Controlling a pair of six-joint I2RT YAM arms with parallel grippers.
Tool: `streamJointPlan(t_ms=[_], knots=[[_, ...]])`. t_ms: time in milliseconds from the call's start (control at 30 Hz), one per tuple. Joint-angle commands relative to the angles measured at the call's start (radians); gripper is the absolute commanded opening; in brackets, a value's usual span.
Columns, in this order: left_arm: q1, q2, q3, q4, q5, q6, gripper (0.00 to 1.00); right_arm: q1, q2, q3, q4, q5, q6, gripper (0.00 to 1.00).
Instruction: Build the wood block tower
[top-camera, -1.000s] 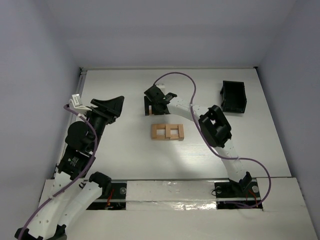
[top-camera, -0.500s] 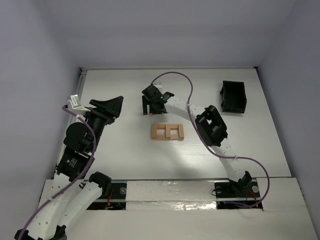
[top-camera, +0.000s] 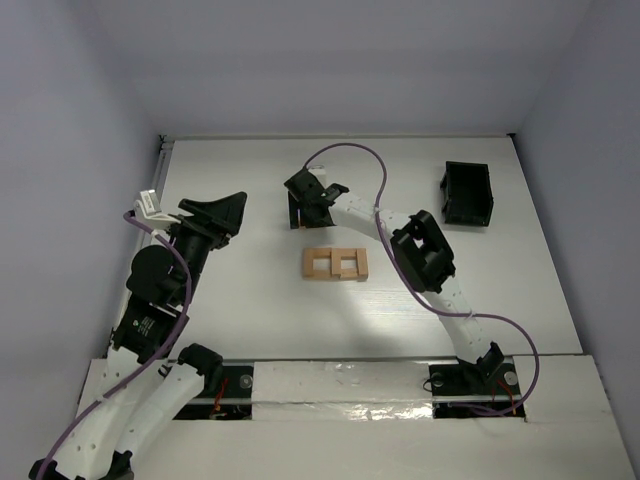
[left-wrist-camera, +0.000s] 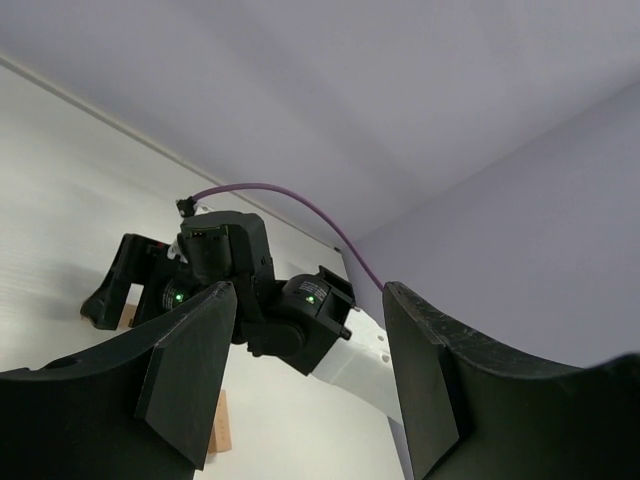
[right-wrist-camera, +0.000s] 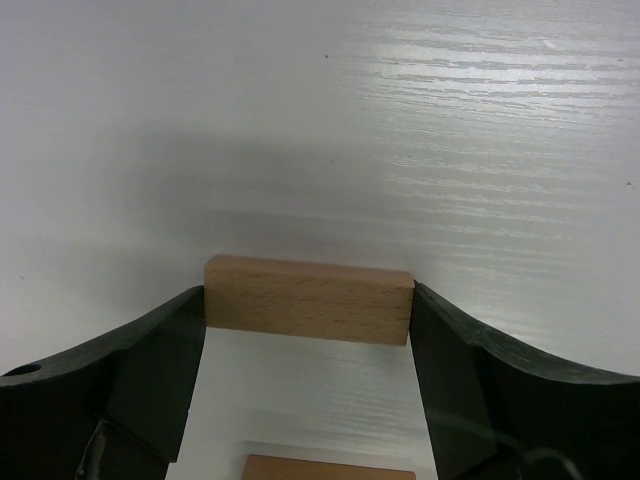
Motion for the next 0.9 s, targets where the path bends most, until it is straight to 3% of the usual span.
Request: streamJointPlan(t_ms=[0,433,733,867], knots=[[0.005,-0.002,0.032,0.033,-0.003,0.013,0.58,-0.001,-0.006,0.013,0.011,0.010,0.006,0.64],[0.005,0.002,0.032,0.033,0.004,0.016,0.58,-0.001,-0.179,-0.047,0.080,0.017,0.017,0.63],[0.005,0.018,0.024,0.084,0.084,0.011,0.58,0.010,-0.449,-0.352,0.177,-0.068,0.040,0.63],[0.005,0.038,-0.010,0.096,0.067,0.010,0.58,0.055,-0.531,-0.419,0.122,-0.023,0.048,0.64]])
